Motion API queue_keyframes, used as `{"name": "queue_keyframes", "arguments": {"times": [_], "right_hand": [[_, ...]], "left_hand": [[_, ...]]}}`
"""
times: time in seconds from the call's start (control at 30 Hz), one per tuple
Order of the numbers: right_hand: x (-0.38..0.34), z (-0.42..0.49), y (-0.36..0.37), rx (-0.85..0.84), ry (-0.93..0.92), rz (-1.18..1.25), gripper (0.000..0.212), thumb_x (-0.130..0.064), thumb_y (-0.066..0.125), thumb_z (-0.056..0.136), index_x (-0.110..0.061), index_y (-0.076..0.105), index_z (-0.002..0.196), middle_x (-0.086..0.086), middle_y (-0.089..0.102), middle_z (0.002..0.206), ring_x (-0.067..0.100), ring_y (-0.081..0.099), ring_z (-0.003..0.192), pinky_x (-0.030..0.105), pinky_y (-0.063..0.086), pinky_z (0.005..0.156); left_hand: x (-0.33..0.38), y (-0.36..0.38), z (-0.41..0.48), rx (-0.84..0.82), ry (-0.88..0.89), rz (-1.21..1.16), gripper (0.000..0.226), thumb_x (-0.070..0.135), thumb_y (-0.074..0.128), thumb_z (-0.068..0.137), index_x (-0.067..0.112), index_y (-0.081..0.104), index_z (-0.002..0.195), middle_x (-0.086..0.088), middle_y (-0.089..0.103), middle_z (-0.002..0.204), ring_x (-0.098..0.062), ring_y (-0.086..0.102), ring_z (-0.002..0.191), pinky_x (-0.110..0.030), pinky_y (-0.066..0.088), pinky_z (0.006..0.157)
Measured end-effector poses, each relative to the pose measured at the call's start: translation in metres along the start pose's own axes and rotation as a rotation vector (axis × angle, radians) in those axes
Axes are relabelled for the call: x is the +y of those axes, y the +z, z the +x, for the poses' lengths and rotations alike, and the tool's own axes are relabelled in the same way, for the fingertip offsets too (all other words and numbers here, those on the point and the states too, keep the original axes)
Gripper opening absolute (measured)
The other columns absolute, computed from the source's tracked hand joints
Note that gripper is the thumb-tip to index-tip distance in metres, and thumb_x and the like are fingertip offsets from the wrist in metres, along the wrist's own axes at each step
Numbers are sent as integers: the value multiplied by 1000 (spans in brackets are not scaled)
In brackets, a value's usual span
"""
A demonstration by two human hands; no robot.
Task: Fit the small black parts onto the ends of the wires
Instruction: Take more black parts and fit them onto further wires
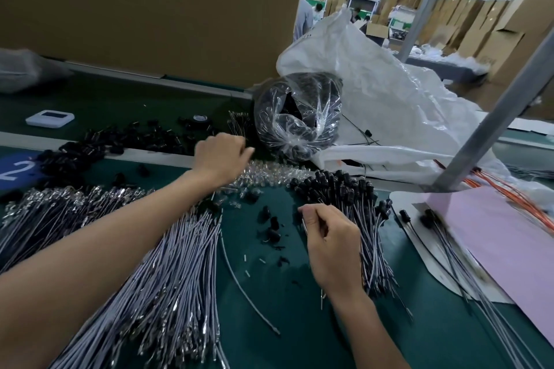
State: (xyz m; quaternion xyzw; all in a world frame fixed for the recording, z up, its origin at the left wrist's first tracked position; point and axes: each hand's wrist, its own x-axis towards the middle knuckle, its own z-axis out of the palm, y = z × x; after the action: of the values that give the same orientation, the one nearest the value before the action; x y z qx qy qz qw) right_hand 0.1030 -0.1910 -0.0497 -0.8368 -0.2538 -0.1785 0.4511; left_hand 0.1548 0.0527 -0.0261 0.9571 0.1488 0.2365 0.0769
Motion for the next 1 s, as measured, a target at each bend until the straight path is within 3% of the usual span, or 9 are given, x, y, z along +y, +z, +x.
{"name": "queue_keyframes", "arguments": {"times": [0.07,0.13,0.2,0.33,0.47,0.53,0.73,0.87,1.0], "right_hand": [[0,-1,0,-17,8,2,20,-23,55,99,-14,73,94,-14,60,75,5,56,73,13,41,64],[0,-2,0,-26,0,2,22,-24,54,99,-15,73,94,-13,62,77,7,57,74,14,42,63],[1,-3,1,-26,-30,-3,23,-26,52,99,-16,72,92,-13,61,76,9,56,71,18,43,61],[0,-3,2,-21,-58,8,26,-31,50,98,-19,72,92,-15,62,79,7,58,73,25,47,62],[0,-1,3,-14,-53,15,23,-29,52,98,-19,72,94,-14,65,81,5,60,75,24,48,63],[0,-2,4,-25,-57,5,23,-29,52,99,-20,72,94,-14,65,80,5,61,73,24,48,62],[-4,-5,8,-75,-64,-2,32,-36,45,99,-20,72,95,-15,65,84,4,62,79,26,51,66],[-4,-7,9,-82,-71,-6,33,-36,44,99,-19,72,96,-15,66,85,2,62,81,26,52,68],[-2,-7,10,-88,-69,-7,34,-37,43,100,-19,72,96,-15,66,85,2,62,80,26,51,66]], "left_hand": [[-20,18,18,-69,-105,2,45,51,42,100,12,61,106,-8,64,101,-29,59,99,-37,45,71],[-37,37,36,-208,-202,-71,61,55,38,100,6,49,132,-17,53,133,-38,44,126,-47,43,92],[-51,53,53,-306,-263,-122,69,56,34,100,5,37,145,-19,36,151,-41,30,138,-52,32,108],[-64,71,86,-425,-298,-211,69,53,41,100,16,21,155,-13,12,163,-39,11,148,-47,17,118],[-71,82,103,-502,-236,-188,56,44,37,103,19,33,152,-14,17,162,-36,7,149,-48,8,120],[-69,84,104,-497,-199,-186,48,43,37,102,18,43,143,-15,27,156,-37,16,144,-47,18,116],[-52,77,97,-392,-53,-224,34,48,59,92,16,53,98,-12,59,114,-29,49,104,-37,37,75],[-45,78,89,-394,4,-96,59,60,45,95,11,52,127,-13,55,123,-30,51,111,-39,44,82],[-43,73,82,-369,52,-56,56,60,36,99,20,57,131,-12,65,119,-31,60,100,-35,46,75]]}}
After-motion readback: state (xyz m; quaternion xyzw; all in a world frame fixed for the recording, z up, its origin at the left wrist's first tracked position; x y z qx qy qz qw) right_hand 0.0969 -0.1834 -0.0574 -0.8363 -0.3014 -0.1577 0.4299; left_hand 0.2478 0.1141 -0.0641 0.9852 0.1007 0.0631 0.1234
